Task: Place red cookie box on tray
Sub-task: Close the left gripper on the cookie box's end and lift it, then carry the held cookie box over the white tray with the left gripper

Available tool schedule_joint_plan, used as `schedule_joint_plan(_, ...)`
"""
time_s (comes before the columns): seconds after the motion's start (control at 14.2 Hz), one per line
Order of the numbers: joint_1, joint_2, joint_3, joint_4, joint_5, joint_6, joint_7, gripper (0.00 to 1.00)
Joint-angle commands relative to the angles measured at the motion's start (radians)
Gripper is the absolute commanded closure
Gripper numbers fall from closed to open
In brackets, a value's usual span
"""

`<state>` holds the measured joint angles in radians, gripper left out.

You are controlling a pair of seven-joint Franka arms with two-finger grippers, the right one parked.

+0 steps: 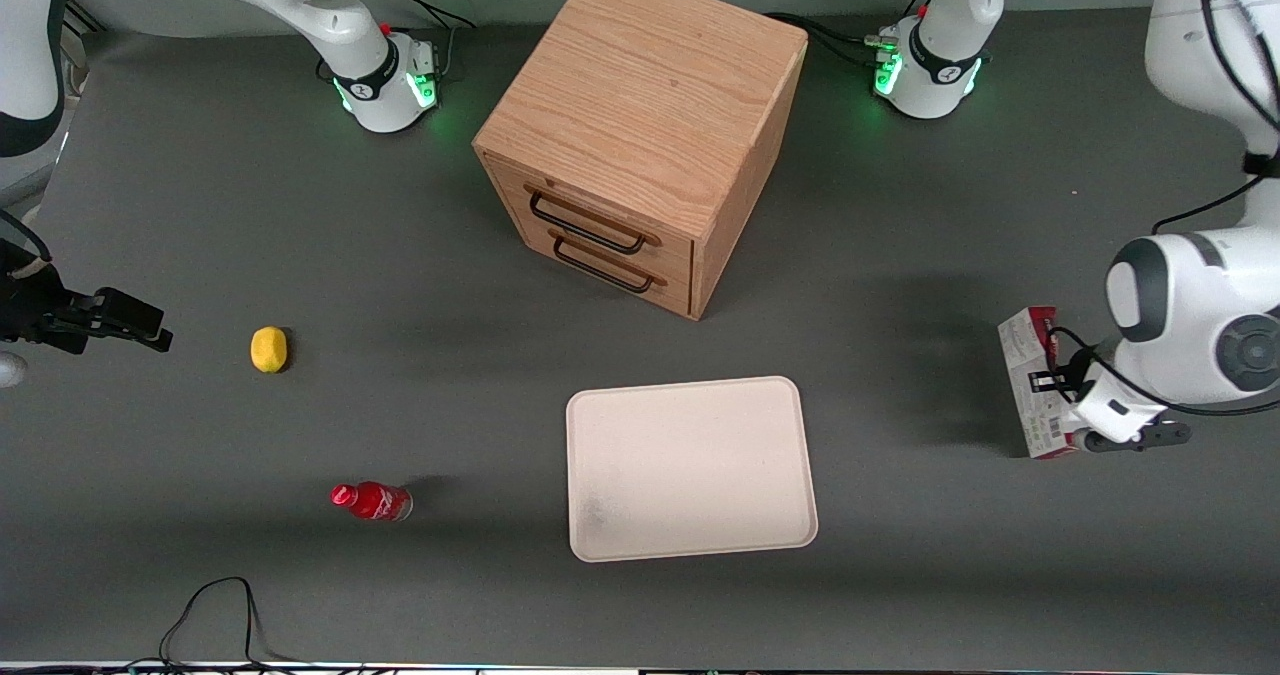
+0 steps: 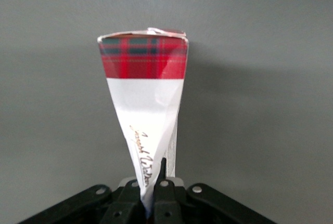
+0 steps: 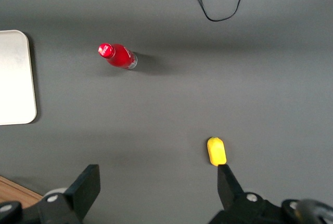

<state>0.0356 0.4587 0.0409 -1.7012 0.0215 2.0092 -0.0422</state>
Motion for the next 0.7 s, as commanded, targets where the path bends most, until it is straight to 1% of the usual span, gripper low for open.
schedule_joint_plan(0.0, -0.037, -0.038, -0.006, 0.238, -0.006, -0.263, -0.010, 1.00)
schedule_joint_plan(0.14, -0.054, -0.020, -0.067, 0.419, -0.009, -0.427, -0.043, 1.00)
schedule_joint_plan(0.28, -0.091, 0.017, -0.122, 0.565, -0.008, -0.528, -0.161, 1.00)
schedule_joint_plan(0.35, -0.115, 0.043, -0.153, 0.615, -0.006, -0.544, -0.216, 1.00)
schedule_joint_plan(0.42, -0.158, 0.079, -0.195, 0.653, -0.005, -0.541, -0.316, 1.00)
schedule_joint_plan(0.49, -0.199, 0.109, -0.217, 0.670, 0.003, -0.532, -0.403, 1.00)
schedule_joint_plan(0.63, -0.284, 0.199, -0.220, 0.736, 0.008, -0.498, -0.520, 1.00)
